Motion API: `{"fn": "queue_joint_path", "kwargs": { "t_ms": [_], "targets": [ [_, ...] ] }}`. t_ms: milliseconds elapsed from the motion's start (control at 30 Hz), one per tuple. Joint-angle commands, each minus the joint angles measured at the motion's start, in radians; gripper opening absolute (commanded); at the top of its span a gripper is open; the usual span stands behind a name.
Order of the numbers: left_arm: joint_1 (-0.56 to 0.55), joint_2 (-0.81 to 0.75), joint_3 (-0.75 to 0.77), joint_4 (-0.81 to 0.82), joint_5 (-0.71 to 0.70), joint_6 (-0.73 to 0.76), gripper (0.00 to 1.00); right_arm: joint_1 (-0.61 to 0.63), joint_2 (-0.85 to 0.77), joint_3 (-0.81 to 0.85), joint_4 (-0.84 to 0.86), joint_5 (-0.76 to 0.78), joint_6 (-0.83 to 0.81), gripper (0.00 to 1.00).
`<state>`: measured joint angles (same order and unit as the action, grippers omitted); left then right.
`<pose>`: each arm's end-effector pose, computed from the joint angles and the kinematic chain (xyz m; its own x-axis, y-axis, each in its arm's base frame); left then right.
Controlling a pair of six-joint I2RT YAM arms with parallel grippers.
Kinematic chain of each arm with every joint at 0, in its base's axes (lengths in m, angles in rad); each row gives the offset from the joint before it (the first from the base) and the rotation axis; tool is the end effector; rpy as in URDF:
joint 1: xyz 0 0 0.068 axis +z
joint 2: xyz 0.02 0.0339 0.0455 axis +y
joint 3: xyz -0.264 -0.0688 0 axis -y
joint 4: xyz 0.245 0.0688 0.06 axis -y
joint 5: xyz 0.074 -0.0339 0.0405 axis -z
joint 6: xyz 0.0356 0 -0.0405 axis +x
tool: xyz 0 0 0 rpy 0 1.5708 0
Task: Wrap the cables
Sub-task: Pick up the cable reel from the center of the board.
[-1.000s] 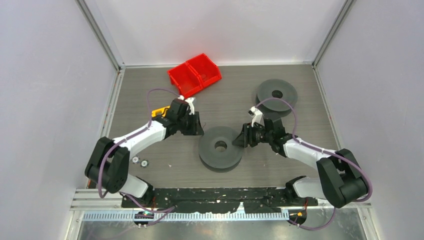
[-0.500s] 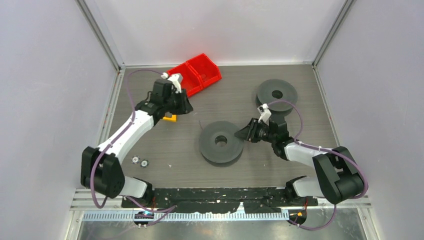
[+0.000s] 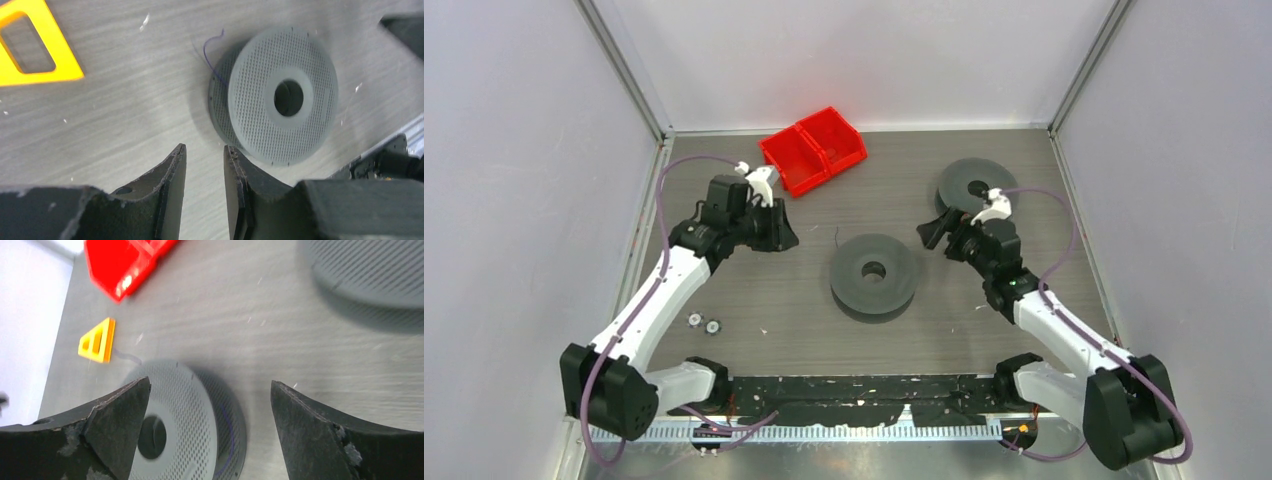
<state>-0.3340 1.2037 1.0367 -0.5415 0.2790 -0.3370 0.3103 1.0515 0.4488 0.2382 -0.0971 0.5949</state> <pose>0.2415 -0.0942 0.3079 -0.7497 -0.0763 -0.6574 0.2806 0.8630 -0.4202 0.2152 0.0726 0.2142 -0.4998 0.4255 -0.7544 -0.1329 0.8230 0.5522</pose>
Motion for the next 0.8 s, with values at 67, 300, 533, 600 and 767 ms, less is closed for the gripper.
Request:
{"fn": "queue_joint_path", "kwargs": {
  "t_ms": [67,300,533,600,767],
  "targets": [
    [-0.005,-0.182,0.016,-0.184,0.115,0.162,0.36,-0.136,-0.031,0.129,-0.119,0.241,0.023,0.95],
    [-0.013,-0.387,-0.184,-0.046,0.108,0.078,0.38,-0.243,0.137,0.141,0.03,0.246,0.191,0.95],
    [-0.045,-0.329,-0.335,0.084,0.123,-0.082,0.34,-0.293,0.358,0.147,0.234,0.242,0.281,0.9],
    [-0.082,-0.296,-0.398,0.177,0.102,-0.151,0.32,-0.313,0.426,0.174,0.261,0.211,0.307,0.9],
    [-0.22,-0.102,-0.511,0.547,0.054,-0.294,0.3,-0.36,0.525,0.189,0.41,0.171,0.353,0.83]
  ]
}}
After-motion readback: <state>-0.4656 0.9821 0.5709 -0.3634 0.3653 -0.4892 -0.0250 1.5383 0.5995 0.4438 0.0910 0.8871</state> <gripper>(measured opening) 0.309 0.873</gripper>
